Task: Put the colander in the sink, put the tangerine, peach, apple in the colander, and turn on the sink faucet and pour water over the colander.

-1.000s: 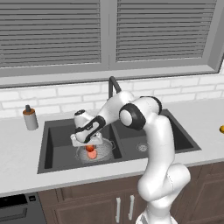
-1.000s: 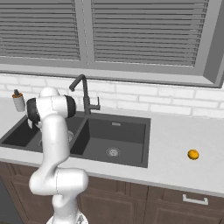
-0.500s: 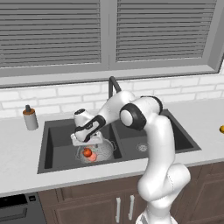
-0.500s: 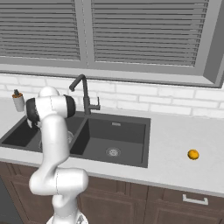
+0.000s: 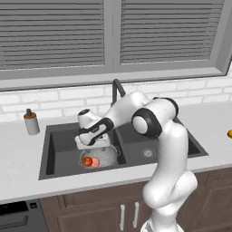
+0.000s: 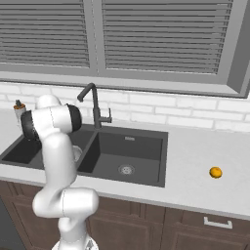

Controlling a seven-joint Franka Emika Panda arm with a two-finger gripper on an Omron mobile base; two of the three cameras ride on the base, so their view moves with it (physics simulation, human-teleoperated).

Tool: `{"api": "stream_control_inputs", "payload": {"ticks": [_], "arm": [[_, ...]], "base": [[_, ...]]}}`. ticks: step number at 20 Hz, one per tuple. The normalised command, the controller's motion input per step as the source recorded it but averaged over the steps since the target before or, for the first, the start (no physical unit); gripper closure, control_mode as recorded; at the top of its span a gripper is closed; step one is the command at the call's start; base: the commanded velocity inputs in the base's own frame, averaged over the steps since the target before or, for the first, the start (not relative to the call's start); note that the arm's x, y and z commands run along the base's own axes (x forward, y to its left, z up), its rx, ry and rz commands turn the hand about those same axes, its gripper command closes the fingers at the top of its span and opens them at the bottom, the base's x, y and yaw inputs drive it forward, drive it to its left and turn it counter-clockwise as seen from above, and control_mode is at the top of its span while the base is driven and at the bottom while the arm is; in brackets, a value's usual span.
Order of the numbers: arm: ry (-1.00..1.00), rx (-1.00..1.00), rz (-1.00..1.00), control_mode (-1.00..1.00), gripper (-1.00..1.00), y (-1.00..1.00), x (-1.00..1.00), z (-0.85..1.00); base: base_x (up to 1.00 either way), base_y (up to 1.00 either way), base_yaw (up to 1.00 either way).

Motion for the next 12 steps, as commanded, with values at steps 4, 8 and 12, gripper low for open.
{"api": "stream_control_inputs", "payload": {"ticks": [4, 8, 12], "arm": [[0.00, -0.01, 0.00, -1.00, -1.00, -0.37, -0.72, 0.40], [0.00, 0.00, 0.00, -1.00, -1.00, -0.43, -0.59, 0.56], [0.00, 0.00, 0.00, -1.00, -1.00, -0.47, -0.32, 0.72]], "base": [[0.00, 0.00, 0.00], [0.00, 0.00, 0.00], [0.00, 0.00, 0.00]]}}
